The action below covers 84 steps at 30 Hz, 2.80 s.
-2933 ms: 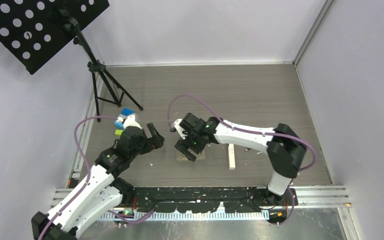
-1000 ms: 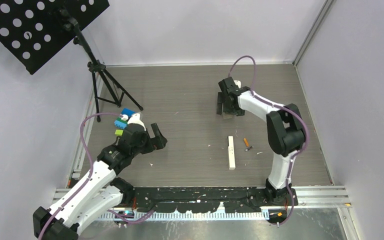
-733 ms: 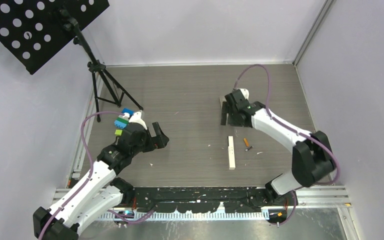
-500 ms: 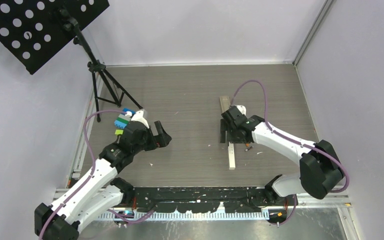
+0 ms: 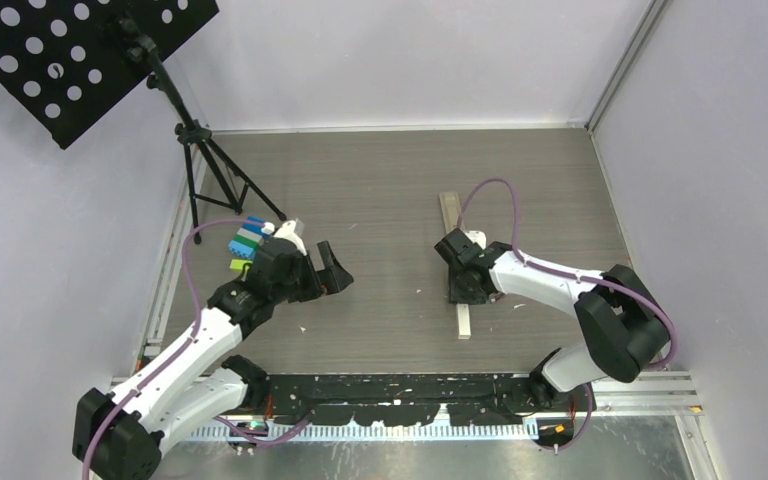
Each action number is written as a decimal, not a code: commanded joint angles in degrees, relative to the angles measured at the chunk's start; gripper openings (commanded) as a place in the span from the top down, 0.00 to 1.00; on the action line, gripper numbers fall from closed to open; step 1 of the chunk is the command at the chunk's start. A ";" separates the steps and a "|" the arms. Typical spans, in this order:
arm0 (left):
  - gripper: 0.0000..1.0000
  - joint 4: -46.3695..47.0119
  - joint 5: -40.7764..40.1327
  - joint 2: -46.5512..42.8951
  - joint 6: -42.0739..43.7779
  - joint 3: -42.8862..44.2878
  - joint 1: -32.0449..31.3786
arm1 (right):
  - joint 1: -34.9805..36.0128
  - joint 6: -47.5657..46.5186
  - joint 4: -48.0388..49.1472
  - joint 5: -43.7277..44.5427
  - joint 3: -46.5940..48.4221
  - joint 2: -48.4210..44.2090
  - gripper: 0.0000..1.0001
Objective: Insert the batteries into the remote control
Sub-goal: Pick up the remote control from the center of the board, then adjust the remote control.
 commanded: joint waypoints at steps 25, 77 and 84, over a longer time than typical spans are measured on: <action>0.13 15.08 32.47 5.59 -2.47 8.20 3.45 | 18.06 -27.18 20.33 -12.57 5.70 -17.32 0.93; 0.53 39.96 44.98 19.95 -18.56 0.51 3.45 | 20.74 -28.79 24.23 -12.59 9.09 -10.80 0.90; 0.83 40.72 45.70 20.06 -18.31 0.71 3.45 | 20.69 -26.81 22.50 -8.80 10.08 -9.66 0.89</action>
